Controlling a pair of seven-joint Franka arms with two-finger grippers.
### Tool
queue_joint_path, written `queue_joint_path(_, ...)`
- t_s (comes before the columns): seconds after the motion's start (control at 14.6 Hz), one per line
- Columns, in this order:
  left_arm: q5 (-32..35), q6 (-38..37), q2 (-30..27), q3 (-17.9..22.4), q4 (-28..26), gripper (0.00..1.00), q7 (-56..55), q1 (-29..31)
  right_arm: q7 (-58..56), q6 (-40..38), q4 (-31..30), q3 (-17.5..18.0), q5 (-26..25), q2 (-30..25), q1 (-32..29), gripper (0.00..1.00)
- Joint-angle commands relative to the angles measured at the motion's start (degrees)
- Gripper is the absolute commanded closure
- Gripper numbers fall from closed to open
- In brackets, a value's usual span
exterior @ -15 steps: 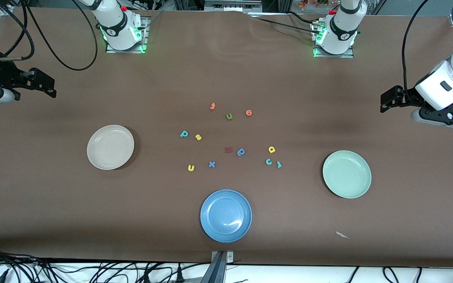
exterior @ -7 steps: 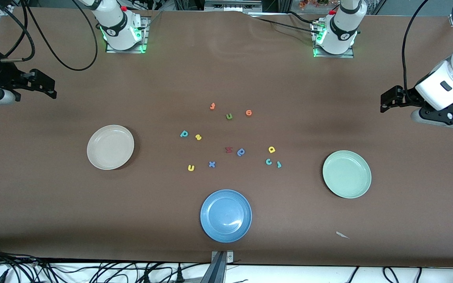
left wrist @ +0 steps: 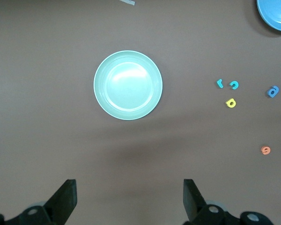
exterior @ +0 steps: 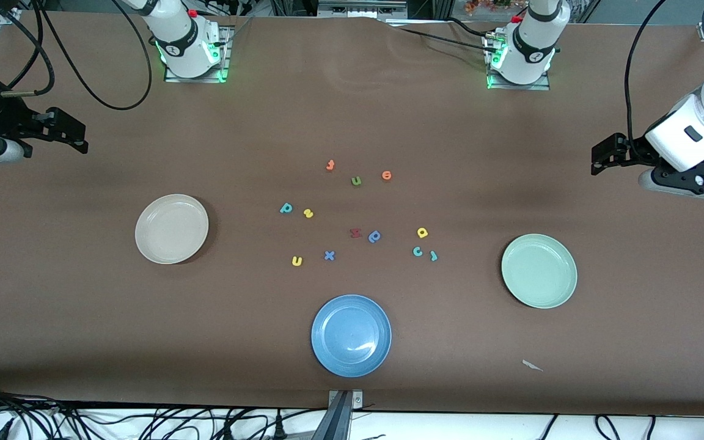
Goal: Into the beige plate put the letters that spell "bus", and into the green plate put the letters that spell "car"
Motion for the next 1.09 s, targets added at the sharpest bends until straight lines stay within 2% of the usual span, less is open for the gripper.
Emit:
queue_joint_path(0.0,0.96,-0.52,0.18,-0.20,0.26,0.00,0.83,0.17,-0.59,0.44,-0.48,-0.14,0.77,-0.21,-0.03,0.00)
queue_joint_path(1.02,1.57,-0.52,0.44,-0.20,0.26,0.00,1.09,0.26,-0.59,0.53,-0.48,-0.14,1.47,-0.12,-0.03,0.00)
